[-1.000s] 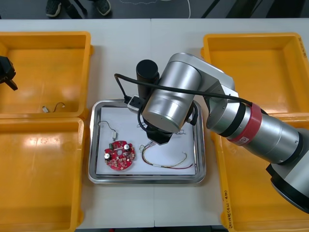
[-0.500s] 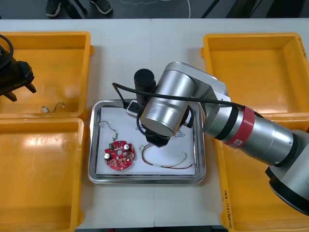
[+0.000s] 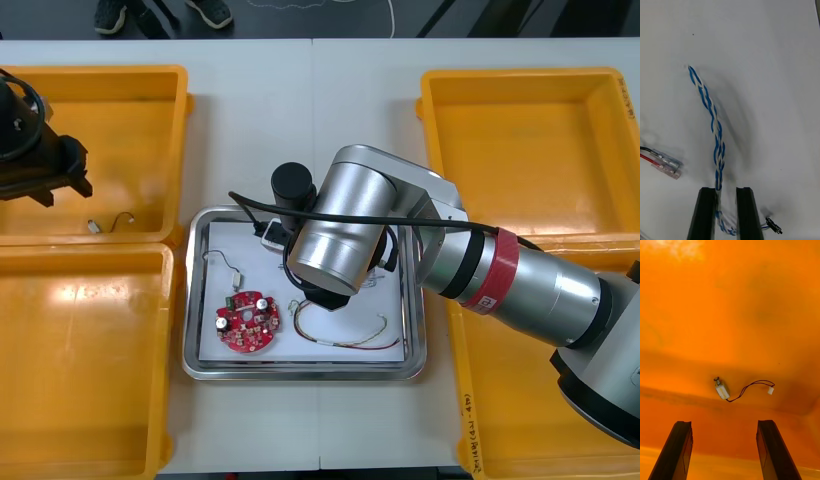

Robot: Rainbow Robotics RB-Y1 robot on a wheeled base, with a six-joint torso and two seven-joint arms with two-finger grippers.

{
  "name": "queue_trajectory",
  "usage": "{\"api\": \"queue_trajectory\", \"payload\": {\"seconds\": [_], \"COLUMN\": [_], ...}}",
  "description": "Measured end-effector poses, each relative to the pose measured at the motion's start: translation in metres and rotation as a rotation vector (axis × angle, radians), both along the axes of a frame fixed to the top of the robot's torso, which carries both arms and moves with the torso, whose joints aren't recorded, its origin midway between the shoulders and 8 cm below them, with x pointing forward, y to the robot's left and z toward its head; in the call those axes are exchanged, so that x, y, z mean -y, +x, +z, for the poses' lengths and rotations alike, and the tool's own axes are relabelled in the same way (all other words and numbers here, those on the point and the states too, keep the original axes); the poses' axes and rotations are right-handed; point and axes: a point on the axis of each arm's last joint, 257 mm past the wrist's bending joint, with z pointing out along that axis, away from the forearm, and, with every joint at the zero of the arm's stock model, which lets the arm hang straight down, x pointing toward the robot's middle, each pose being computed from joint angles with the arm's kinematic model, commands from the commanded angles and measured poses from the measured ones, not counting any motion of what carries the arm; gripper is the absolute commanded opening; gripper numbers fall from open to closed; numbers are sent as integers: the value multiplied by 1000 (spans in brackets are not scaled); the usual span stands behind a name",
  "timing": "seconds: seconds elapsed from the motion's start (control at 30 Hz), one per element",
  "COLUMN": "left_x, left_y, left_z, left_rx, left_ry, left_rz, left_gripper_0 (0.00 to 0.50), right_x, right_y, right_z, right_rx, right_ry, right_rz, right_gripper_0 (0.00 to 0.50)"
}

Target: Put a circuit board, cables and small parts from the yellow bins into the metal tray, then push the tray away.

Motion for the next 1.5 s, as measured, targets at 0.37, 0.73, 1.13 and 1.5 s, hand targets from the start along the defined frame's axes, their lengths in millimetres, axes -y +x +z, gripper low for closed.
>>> {"api": "queue_trajectory", "payload": {"seconds": [0.37, 0.73, 1.13, 1.5], "left_x": [3, 1, -1, 7], "left_y": [14, 16, 16, 22], "left_z": [-24, -44, -55, -60], "left_rx": [13, -2, -11, 10], "left_ry": [8, 4, 6, -2], "left_rz": [-12, 20, 35, 28], "left_gripper_0": [500, 500, 500, 500], "right_x": [1, 21, 41, 90], "right_y": [1, -11, -16, -19], "right_z": [1, 26, 86, 114], "right_rx": [6, -51, -43, 25], "right_ry": [-2, -38, 41, 122], "right_rz": [-1, -61, -81, -136], "right_gripper_0": [489, 497, 500, 500]}}
